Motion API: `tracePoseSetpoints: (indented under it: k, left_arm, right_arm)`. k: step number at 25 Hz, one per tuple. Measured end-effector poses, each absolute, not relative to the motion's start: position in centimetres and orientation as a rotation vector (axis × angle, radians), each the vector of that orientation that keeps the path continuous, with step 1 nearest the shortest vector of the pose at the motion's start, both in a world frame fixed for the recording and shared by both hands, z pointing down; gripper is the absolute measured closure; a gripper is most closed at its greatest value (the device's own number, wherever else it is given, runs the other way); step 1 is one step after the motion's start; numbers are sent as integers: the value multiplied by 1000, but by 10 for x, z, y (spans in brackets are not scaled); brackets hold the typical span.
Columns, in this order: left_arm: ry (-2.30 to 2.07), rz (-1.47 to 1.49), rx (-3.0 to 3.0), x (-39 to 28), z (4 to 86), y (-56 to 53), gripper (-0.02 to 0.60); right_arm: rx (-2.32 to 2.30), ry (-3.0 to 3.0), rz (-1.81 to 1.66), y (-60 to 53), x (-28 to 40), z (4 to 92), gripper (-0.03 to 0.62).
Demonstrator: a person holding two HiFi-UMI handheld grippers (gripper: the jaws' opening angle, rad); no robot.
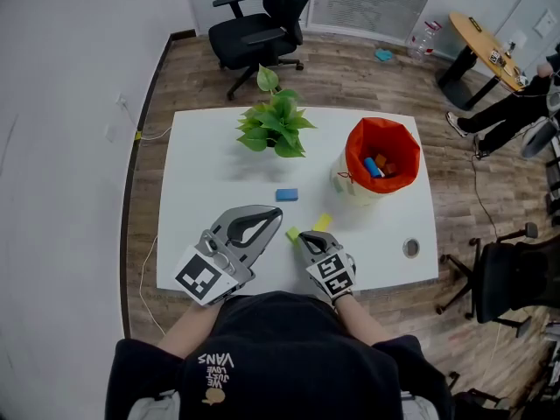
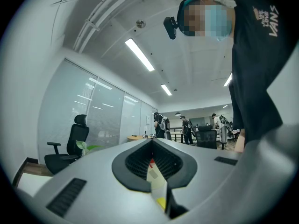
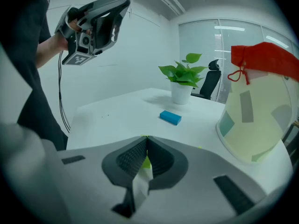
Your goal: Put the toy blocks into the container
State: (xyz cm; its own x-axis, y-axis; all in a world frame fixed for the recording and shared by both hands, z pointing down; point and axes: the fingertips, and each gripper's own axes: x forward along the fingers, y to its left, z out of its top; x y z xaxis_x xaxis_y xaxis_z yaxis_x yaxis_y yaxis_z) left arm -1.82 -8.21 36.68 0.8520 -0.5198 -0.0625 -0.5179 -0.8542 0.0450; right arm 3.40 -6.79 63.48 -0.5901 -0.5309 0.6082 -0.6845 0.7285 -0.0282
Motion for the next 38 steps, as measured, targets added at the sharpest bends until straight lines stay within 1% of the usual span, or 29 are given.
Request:
tracePoseSetpoints:
  k: [12,13,14,15,22,26,38]
  left_arm:
    - [-846,-118,2989,-20,368,-84,571]
    - [-847,-119,2987,-20,368,-84,571]
    - [-848,-118,2984,-20,369,-84,571]
    - [-849,-117,2982,-21,369,-85,571]
    - [-851,-117,2979,-21,368,-85,571]
    - [-851,-119,2983,-20,368,-84,571]
    - [-849,-107,2976,-22,372,-83,571]
  right_arm:
    - [882,-2300,370,-65,34,647,571]
    - [890,-2291,371,-66,36,648,548]
    - [899,-2284,373,-67,37,649,455]
    - [903,-2281,379,-68,37,649,421]
    - [891,-2283,429,-67,34,641,395]
    - [883,-2252,460,-59,30,642,366]
    - [824,-2141,440,-51,28,665,365]
